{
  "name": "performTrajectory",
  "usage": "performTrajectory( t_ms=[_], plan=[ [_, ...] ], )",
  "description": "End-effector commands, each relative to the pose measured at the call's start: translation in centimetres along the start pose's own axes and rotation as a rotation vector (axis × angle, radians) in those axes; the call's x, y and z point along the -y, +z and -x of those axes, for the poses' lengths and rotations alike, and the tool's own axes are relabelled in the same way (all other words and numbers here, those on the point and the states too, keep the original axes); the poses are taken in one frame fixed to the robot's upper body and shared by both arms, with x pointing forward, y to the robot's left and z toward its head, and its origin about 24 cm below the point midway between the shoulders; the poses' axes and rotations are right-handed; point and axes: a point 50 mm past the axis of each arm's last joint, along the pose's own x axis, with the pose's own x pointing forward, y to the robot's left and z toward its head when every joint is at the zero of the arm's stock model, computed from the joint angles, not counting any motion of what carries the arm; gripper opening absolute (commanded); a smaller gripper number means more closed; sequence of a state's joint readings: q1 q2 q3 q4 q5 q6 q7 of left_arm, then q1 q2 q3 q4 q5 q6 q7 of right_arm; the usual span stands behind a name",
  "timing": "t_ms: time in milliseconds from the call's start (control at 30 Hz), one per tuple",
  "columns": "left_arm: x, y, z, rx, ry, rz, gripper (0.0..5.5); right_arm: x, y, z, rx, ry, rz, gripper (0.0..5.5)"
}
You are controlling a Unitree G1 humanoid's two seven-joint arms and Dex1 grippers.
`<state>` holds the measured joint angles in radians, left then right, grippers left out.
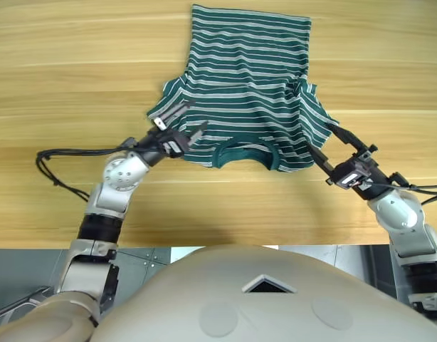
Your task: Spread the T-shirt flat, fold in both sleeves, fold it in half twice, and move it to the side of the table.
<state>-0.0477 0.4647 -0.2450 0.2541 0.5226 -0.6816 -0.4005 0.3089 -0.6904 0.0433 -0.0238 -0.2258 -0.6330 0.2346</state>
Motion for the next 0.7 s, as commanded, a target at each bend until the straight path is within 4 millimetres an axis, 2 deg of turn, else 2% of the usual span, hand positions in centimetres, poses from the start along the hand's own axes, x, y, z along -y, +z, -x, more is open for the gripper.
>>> performTrajectory(
  t_ms=[33, 167, 267, 367, 467, 600, 700],
  plan=[
    [3.3, -0.6, 1.3, -0.019, -0.282, -0.137, 2.5, 2.2, -1.0, -0.9, -0.058, -0.092, 0.066, 2.46],
    [5.7, -1.0, 4.6, -0.053, -0.477, -0.119, 2.5, 3.5, -1.0, -2.4, -0.067, -0.125, 0.114, 2.46],
    [6.0, -1.5, 6.7, -0.123, -0.482, -0.067, 2.5, 3.6, -1.4, -3.5, -0.095, -0.1, 0.176, 2.46],
    [6.7, -0.7, 8.4, -0.146, -0.436, 0.031, 2.5, 3.1, -2.5, -4.5, -0.15, -0.054, 0.254, 2.46],
    [7.1, 0.3, 8.7, -0.148, -0.384, 0.088, 2.5, 1.8, -2.9, -5.2, -0.159, 0.004, 0.287, 2.46],
    [7.4, 1.9, 7.2, -0.099, -0.281, 0.157, 2.5, 0.9, -3.3, -5.8, -0.165, 0.042, 0.285, 2.46],
    [7.2, 2.4, 6.6, -0.083, -0.236, 0.165, 2.5, 0.3, -4.1, -5.7, -0.207, 0.071, 0.285, 2.46]
  ],
)
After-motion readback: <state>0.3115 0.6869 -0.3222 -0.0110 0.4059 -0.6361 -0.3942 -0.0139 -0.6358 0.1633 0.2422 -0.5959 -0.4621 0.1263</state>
